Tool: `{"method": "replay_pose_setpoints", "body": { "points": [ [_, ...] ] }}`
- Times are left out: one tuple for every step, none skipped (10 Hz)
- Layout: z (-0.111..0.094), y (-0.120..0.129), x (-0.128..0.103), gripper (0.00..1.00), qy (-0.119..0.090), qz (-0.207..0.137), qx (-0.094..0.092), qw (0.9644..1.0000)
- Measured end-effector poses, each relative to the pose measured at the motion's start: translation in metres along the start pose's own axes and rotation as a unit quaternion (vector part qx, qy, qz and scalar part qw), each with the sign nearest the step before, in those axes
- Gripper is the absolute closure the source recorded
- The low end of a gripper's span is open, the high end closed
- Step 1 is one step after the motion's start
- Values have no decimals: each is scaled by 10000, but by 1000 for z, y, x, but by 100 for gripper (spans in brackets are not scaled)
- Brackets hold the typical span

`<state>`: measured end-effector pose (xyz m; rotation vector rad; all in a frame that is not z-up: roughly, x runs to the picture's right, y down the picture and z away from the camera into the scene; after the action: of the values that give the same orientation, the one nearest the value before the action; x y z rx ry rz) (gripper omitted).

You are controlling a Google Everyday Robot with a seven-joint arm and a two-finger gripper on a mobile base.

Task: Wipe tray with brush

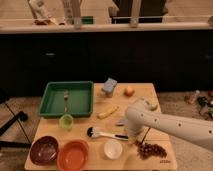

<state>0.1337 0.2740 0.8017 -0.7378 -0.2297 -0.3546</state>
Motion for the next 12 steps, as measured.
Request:
{"method": "replay_pose_setpoints", "body": {
  "points": [
    [-1,0,0,29,-23,8,15,10000],
    [-3,-2,-2,23,-46,9,39,10000],
    [-4,-6,-4,20,-71,5,57,10000],
    [-5,-9,-4,20,-98,24,70,9999],
    [-6,-10,-4,20,-123,49,77,9999],
    [-7,-12,-5,20,-141,69,65,9999],
    [-8,-14,-7,20,-158,104,51,9998],
    [-8,-17,-10,20,-180,147,55,9997],
    [-9,-20,-13,20,-200,220,64,9995],
    [-11,-23,-17,20,-220,335,79,9992],
    [-12,-26,-20,20,-251,430,127,9987],
    [-13,-28,-24,20,-279,522,160,9981]
  ]
}}
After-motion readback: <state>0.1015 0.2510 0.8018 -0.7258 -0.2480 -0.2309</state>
